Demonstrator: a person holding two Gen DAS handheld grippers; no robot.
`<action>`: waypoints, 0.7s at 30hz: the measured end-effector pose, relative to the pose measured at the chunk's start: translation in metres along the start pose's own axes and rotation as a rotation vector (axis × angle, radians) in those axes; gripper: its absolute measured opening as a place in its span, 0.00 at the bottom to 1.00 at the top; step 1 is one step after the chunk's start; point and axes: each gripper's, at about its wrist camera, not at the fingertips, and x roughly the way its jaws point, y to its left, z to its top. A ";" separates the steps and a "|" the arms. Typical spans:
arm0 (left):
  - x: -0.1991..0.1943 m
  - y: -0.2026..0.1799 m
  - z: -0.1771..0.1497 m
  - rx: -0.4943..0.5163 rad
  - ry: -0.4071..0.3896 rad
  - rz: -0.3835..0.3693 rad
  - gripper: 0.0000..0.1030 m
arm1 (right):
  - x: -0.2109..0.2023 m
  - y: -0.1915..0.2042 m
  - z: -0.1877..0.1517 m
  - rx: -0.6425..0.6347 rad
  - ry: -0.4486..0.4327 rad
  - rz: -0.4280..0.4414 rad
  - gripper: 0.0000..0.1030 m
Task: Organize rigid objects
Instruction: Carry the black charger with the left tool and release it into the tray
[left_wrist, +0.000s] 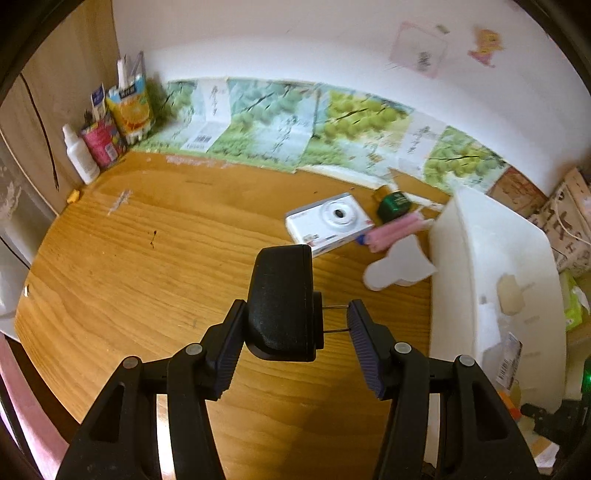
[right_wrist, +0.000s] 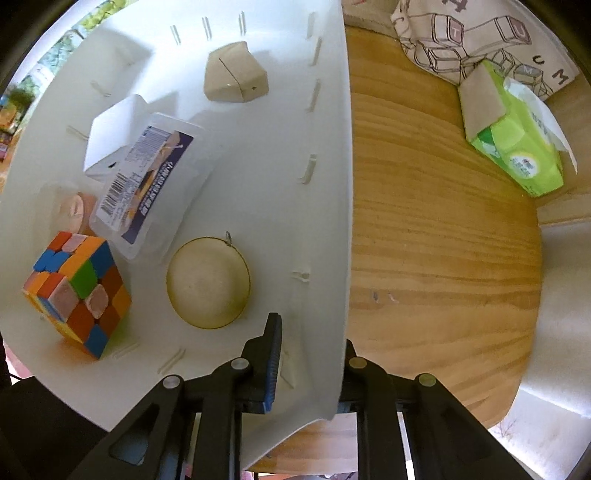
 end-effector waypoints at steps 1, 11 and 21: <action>-0.005 -0.003 -0.002 0.008 -0.014 -0.006 0.57 | -0.003 -0.001 0.000 -0.005 -0.004 0.003 0.17; -0.042 -0.043 -0.021 0.099 -0.118 -0.085 0.57 | -0.021 -0.015 -0.014 -0.042 -0.054 0.080 0.14; -0.066 -0.101 -0.045 0.250 -0.165 -0.128 0.57 | -0.031 -0.039 -0.023 -0.054 -0.080 0.159 0.13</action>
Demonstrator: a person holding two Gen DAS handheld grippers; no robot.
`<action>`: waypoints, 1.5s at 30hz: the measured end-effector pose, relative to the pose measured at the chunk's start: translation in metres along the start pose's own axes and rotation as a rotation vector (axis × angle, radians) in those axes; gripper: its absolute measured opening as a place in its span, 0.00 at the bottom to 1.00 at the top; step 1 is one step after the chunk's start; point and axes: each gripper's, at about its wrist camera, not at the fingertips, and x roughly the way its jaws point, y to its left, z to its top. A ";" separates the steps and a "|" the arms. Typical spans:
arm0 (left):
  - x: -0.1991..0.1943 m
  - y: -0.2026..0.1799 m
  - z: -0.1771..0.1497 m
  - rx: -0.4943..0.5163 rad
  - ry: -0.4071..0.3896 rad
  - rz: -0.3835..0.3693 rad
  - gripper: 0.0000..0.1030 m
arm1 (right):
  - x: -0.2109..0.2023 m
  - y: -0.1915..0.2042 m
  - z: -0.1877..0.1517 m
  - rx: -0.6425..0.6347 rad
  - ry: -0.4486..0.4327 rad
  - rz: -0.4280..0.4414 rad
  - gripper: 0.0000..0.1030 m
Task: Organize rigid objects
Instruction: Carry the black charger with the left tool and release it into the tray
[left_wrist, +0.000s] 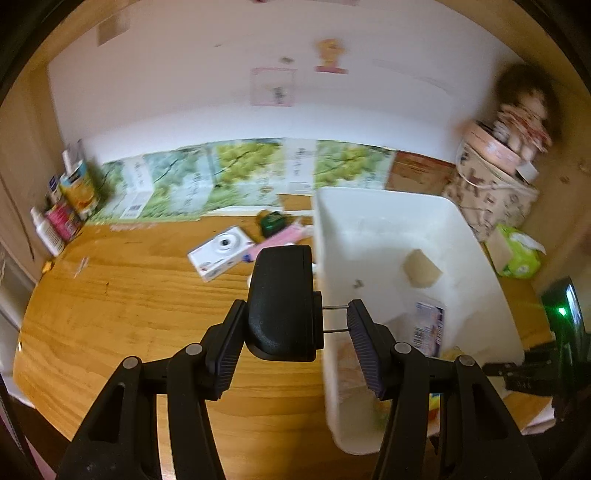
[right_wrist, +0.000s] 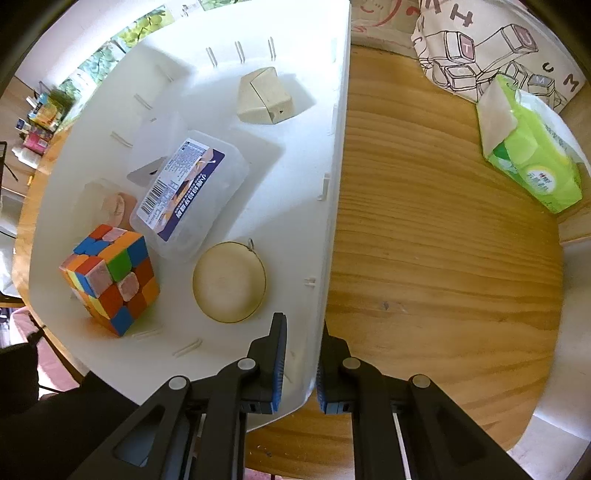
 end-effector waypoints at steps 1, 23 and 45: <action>-0.001 -0.005 0.000 0.010 -0.001 -0.003 0.57 | -0.001 -0.003 0.000 -0.002 -0.002 0.008 0.13; 0.001 -0.101 -0.013 0.134 0.024 -0.045 0.57 | 0.003 -0.026 0.005 -0.155 0.008 0.111 0.15; 0.003 -0.107 -0.012 0.199 0.042 0.005 0.73 | 0.008 -0.019 0.006 -0.169 0.013 0.092 0.17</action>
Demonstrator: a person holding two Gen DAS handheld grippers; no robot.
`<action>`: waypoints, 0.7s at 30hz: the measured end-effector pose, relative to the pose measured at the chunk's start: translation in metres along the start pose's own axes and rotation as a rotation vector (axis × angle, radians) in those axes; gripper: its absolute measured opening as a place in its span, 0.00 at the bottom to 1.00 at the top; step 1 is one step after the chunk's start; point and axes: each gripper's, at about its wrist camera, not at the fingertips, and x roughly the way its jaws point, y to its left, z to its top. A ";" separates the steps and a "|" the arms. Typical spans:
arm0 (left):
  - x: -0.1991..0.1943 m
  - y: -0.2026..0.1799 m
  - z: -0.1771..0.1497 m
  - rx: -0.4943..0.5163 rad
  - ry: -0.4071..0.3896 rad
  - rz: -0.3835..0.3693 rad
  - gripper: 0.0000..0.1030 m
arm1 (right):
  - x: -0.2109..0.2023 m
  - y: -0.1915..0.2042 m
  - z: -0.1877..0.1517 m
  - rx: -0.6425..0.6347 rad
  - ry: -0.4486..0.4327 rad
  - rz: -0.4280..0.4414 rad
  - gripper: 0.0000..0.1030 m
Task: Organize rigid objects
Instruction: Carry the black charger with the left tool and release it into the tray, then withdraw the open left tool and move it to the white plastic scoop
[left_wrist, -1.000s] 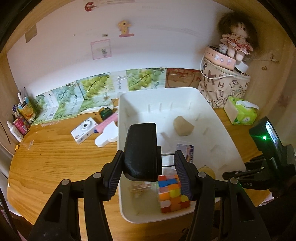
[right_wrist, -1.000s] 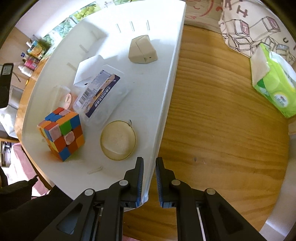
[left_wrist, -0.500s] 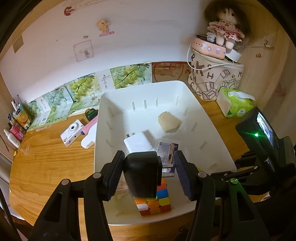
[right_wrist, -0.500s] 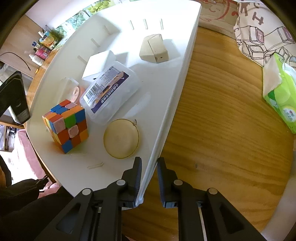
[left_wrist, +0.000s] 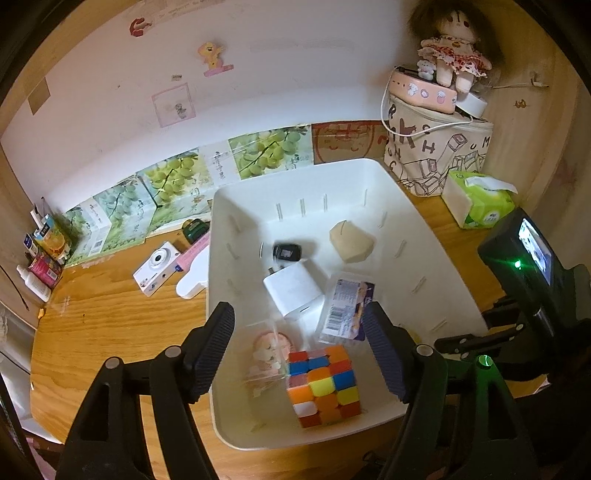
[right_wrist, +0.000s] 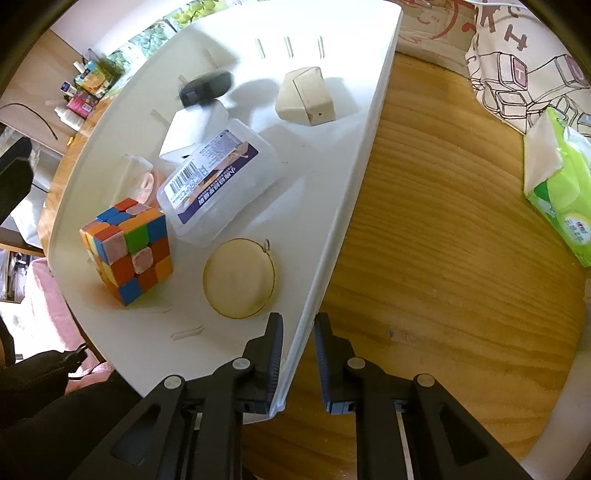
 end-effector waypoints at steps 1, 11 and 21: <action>0.000 0.003 -0.001 -0.001 0.002 0.002 0.73 | 0.001 0.001 0.000 0.007 0.002 -0.006 0.17; 0.001 0.052 -0.012 -0.037 0.021 0.046 0.73 | 0.011 0.009 -0.002 0.114 0.024 -0.068 0.15; 0.014 0.108 -0.016 -0.081 0.066 0.047 0.73 | 0.015 0.012 -0.007 0.241 0.032 -0.147 0.15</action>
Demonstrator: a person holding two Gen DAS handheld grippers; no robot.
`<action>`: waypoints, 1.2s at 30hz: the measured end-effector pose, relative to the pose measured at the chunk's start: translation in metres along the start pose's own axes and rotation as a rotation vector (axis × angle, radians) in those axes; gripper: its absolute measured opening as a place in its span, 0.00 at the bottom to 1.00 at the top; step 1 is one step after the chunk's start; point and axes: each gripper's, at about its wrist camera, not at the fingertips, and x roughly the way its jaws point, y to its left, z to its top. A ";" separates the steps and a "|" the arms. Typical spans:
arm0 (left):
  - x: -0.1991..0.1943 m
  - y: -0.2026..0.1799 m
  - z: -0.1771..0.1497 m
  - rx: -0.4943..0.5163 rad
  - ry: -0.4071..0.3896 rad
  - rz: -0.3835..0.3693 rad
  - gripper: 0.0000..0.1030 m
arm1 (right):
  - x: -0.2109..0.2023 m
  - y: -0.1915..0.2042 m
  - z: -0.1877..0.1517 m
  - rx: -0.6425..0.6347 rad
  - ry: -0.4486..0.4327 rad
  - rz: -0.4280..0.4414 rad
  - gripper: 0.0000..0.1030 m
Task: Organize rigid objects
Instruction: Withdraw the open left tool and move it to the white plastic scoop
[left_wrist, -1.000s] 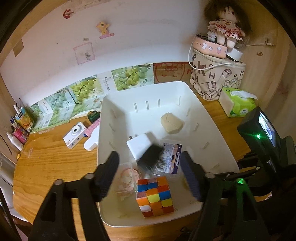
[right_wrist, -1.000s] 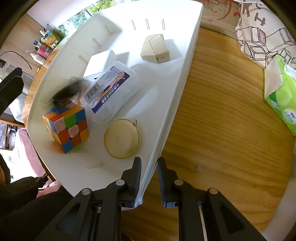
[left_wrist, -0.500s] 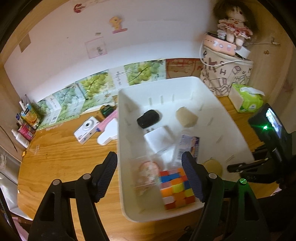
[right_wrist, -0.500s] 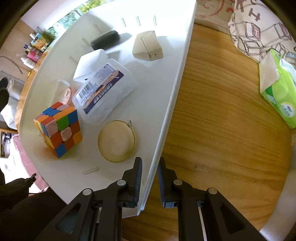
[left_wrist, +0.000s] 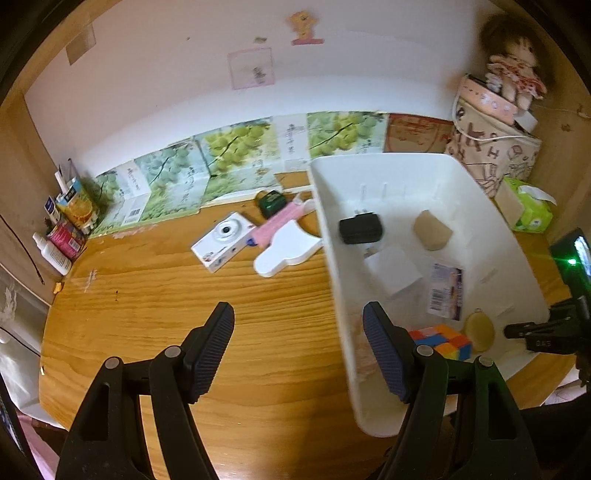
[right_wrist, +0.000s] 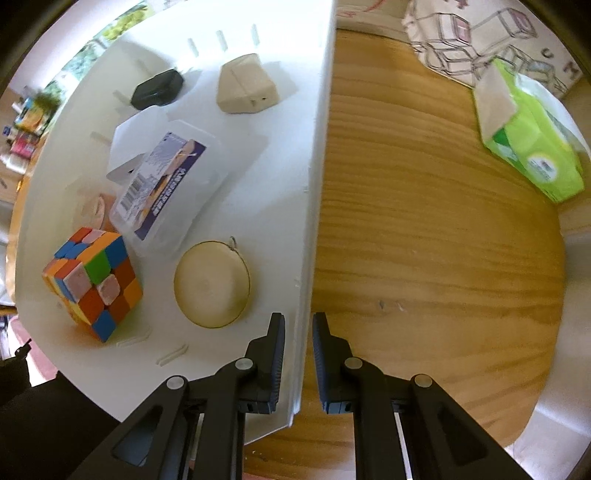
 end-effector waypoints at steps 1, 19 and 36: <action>0.002 0.004 0.000 -0.001 0.006 0.004 0.73 | 0.000 0.000 -0.001 0.014 0.000 -0.005 0.15; 0.053 0.074 0.010 -0.035 0.118 -0.017 0.73 | 0.011 0.007 0.002 0.165 0.038 -0.077 0.15; 0.108 0.063 0.040 0.226 0.103 -0.249 0.73 | 0.017 0.011 0.008 0.225 0.064 -0.132 0.16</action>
